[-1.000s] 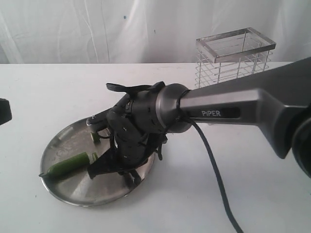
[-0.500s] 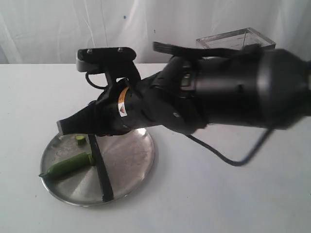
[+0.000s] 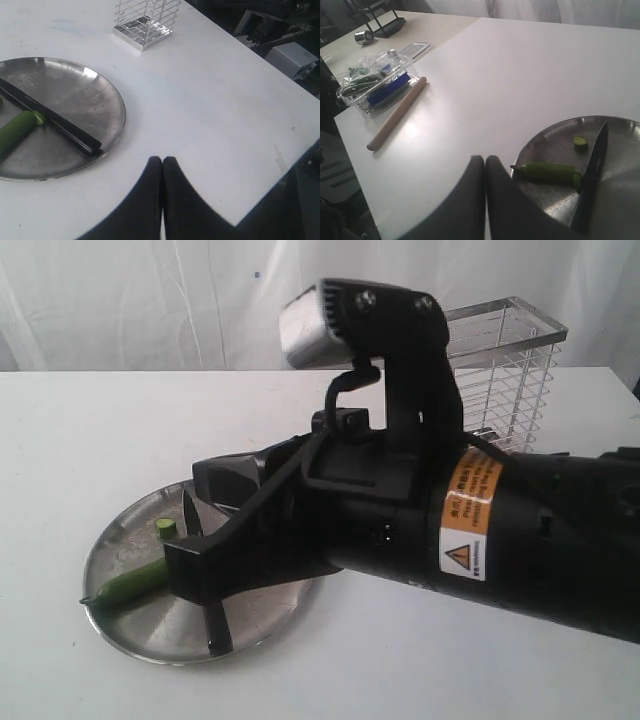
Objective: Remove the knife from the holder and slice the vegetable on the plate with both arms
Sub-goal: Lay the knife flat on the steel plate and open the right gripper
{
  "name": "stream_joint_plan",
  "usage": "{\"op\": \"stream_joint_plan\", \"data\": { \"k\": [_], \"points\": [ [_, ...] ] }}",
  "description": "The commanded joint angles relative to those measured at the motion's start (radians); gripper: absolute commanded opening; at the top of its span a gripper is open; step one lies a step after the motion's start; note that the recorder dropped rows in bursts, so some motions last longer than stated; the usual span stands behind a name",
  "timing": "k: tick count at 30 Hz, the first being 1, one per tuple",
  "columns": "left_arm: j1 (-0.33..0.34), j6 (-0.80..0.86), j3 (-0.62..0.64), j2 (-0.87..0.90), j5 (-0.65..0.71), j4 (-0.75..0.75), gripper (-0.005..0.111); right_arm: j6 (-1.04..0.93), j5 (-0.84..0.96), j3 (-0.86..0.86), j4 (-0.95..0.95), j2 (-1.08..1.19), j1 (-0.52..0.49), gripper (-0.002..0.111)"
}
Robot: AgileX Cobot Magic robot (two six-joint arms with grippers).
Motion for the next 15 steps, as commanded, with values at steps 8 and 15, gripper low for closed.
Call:
{"op": "stream_joint_plan", "data": {
  "k": [8, 15],
  "points": [
    [-0.008, -0.004, 0.004, -0.007, 0.007, -0.013, 0.0, 0.004, 0.011, 0.006, -0.005, -0.015, 0.002, 0.0],
    [-0.008, -0.004, 0.004, -0.007, 0.007, -0.013, 0.0, -0.158, 0.042, 0.006, -0.029, -0.042, -0.003, 0.0]
  ]
}}
